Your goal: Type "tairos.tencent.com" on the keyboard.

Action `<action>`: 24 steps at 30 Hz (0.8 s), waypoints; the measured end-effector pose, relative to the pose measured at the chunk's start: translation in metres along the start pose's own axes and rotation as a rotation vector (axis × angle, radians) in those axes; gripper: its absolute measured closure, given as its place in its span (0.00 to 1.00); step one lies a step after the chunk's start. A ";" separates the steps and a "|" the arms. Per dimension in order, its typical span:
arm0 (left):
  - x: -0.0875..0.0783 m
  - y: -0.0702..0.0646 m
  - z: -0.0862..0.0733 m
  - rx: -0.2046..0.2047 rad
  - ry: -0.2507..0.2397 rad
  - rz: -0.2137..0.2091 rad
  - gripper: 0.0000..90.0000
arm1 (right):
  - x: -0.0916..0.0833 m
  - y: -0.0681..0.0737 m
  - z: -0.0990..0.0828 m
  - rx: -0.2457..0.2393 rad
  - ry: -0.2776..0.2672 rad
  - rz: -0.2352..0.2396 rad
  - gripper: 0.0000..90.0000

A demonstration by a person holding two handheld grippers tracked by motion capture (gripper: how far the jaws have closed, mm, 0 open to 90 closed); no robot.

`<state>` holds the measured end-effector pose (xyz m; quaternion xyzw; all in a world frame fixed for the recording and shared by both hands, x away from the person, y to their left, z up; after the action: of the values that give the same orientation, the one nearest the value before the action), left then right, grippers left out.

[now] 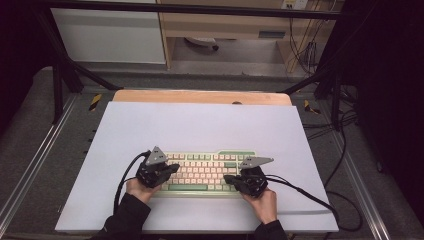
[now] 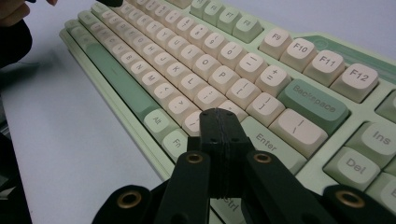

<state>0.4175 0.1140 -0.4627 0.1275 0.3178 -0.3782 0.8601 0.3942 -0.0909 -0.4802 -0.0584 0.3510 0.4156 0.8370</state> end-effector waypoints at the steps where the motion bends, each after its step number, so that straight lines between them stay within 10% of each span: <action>1: 0.001 0.000 0.001 -0.003 0.001 0.000 1.00 | 0.000 0.000 0.000 0.001 0.000 0.001 1.00; 24: 0.029 -0.001 -0.003 -0.016 0.036 0.000 1.00 | 0.000 0.001 0.000 -0.005 -0.004 0.007 1.00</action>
<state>0.4301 0.0980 -0.4841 0.1275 0.3364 -0.3731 0.8552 0.3935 -0.0904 -0.4796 -0.0584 0.3487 0.4197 0.8360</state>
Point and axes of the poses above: each handheld gripper's, and its own axes: x roughly forward along the jaws, z roughly out of its top, y roughly to its left, the point moved 9 cm from there along x, roughly forward along the jaws, and after that the axes turned 1 degree about y, right-handed, at the moved point
